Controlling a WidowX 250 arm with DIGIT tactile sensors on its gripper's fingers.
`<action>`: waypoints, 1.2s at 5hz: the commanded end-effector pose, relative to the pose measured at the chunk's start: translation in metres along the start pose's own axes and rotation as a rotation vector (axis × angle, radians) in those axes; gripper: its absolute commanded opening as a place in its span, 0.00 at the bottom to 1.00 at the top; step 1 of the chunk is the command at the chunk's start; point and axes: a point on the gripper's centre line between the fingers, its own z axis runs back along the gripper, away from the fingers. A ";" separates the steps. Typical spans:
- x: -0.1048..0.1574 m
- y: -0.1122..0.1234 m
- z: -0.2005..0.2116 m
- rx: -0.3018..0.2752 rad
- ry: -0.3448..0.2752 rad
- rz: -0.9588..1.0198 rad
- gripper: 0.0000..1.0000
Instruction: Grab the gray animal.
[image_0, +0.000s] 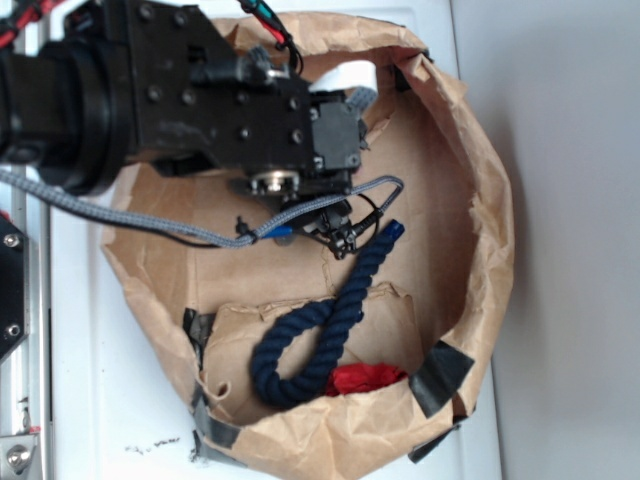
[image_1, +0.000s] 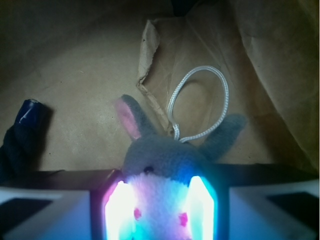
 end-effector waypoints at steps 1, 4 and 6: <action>-0.002 0.000 0.018 -0.092 -0.085 -0.020 0.00; 0.021 0.014 0.160 -0.273 -0.119 -0.017 0.00; 0.008 0.015 0.165 -0.201 -0.135 -0.006 0.00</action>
